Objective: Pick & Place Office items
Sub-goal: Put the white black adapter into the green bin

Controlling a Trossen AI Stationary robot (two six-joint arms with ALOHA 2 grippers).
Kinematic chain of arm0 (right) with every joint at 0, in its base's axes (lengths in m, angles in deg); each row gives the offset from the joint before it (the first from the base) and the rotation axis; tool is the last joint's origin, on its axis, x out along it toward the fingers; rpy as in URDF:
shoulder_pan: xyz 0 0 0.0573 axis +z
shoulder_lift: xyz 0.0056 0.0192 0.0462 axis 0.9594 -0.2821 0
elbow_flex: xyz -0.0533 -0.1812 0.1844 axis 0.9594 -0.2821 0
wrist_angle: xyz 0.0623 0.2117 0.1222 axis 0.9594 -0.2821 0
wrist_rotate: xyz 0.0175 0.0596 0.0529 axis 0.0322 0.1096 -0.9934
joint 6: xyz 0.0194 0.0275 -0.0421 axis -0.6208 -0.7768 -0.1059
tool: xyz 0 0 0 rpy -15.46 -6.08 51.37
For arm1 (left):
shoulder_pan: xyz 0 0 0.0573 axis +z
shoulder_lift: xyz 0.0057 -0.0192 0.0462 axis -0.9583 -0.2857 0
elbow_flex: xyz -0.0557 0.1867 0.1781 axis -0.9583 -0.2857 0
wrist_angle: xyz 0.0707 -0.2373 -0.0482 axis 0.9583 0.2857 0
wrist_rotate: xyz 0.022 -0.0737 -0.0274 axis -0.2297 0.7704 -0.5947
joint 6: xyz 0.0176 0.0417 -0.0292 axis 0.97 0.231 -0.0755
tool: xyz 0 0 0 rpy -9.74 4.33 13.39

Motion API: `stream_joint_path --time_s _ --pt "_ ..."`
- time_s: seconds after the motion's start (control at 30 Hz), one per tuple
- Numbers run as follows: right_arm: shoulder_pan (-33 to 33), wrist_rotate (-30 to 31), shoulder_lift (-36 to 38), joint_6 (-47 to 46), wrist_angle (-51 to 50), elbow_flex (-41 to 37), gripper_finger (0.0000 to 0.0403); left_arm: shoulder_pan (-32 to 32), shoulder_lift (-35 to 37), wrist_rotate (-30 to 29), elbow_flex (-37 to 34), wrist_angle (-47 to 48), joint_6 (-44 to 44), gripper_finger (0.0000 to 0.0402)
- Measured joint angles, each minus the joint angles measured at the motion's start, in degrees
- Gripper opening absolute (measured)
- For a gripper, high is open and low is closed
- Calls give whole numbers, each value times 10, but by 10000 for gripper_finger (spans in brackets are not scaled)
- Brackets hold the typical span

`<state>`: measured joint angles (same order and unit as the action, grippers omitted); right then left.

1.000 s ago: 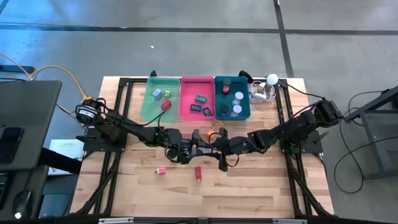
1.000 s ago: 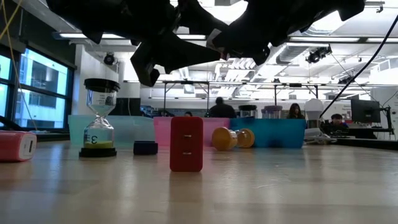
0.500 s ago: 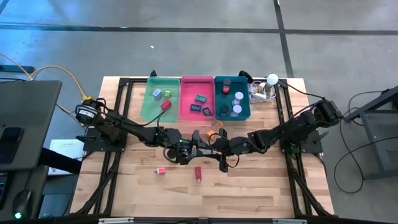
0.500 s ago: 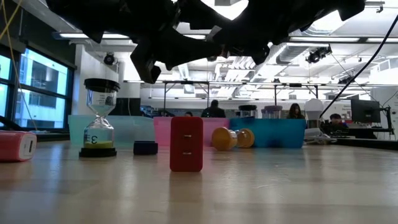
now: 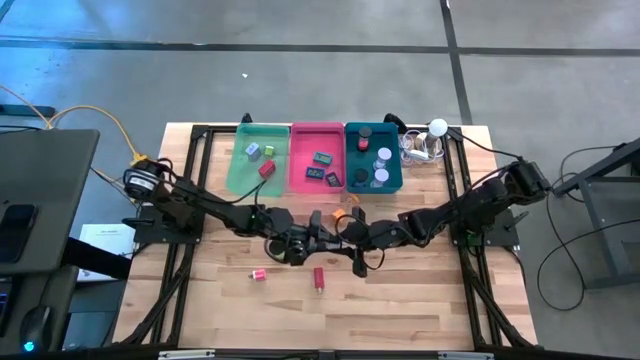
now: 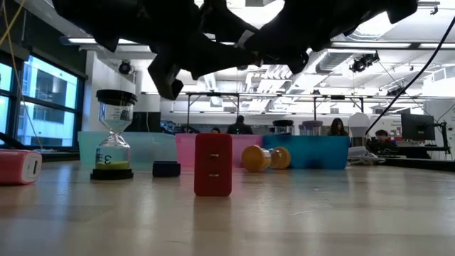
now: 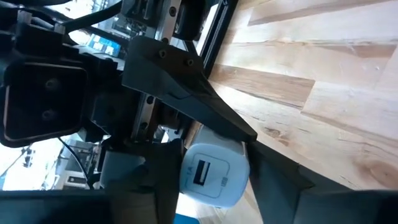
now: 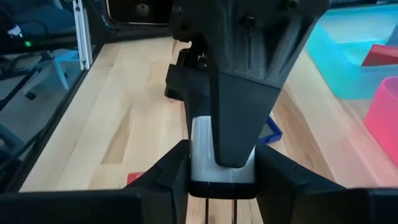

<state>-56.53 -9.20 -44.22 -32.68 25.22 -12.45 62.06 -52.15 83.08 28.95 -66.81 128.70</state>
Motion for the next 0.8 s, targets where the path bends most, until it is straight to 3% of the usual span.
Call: stream_joint_path --time_s 0.13,0.4,0.8 --pt "1 -4 -2 0 -12 -1 127 0 -27 2 0 -27 21 138" --pt "1 0 -2 -27 -28 -1 139 -2 -44 -1 0 -56 24 131" --pt "0 96 0 -39 -24 2 273 -4 -40 -42 0 -40 -86 129"
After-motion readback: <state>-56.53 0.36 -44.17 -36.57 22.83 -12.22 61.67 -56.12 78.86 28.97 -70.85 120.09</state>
